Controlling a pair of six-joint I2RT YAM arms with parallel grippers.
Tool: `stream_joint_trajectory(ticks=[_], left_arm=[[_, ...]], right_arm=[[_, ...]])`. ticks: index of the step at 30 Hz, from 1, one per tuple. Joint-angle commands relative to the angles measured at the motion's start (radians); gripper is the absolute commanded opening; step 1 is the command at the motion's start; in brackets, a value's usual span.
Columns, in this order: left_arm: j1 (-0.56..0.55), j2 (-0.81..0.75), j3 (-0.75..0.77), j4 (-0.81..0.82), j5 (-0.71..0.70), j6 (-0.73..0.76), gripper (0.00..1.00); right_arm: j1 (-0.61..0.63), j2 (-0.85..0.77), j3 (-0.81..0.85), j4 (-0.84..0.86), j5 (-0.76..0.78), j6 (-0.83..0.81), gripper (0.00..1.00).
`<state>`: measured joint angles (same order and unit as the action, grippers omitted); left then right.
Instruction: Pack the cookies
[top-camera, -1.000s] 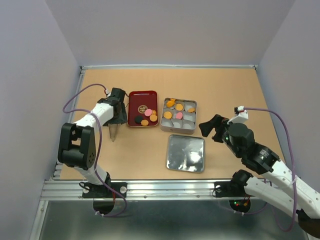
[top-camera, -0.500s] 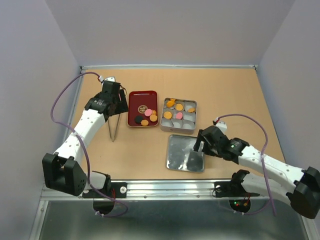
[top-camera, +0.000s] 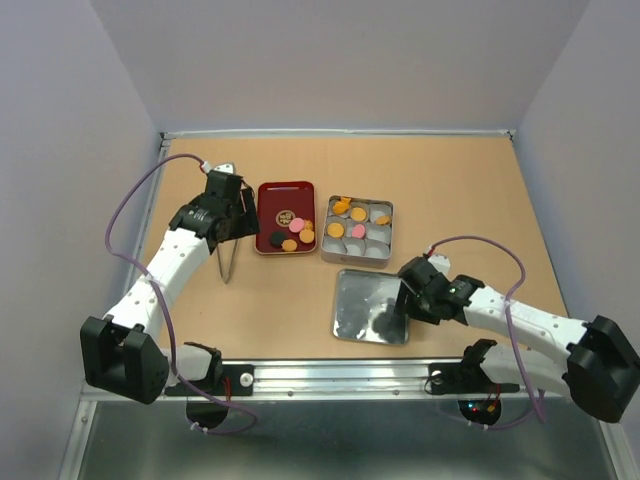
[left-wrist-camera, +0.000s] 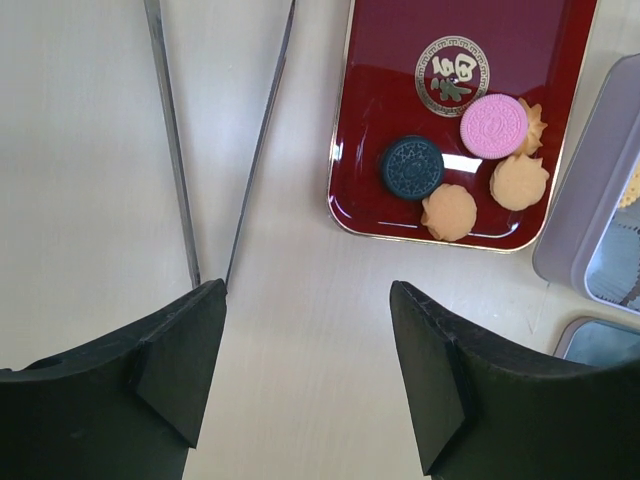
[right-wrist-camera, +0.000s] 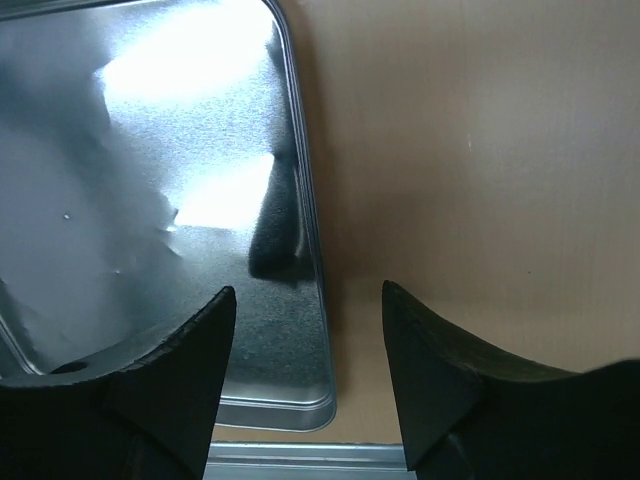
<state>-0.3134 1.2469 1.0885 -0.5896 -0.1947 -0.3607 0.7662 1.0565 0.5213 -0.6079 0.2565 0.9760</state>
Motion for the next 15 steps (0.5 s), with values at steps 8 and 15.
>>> stream_joint_trajectory(ticks=[8,15], left_arm=[[-0.007,-0.046,-0.050,0.045,0.029,0.006,0.76],[-0.007,-0.066,-0.047,0.031,0.024,0.008,0.76]], right_arm=[[-0.002,0.148,0.014,0.109,-0.037,-0.036,0.32],[-0.001,0.111,0.009,0.112,-0.031,-0.043,0.00]])
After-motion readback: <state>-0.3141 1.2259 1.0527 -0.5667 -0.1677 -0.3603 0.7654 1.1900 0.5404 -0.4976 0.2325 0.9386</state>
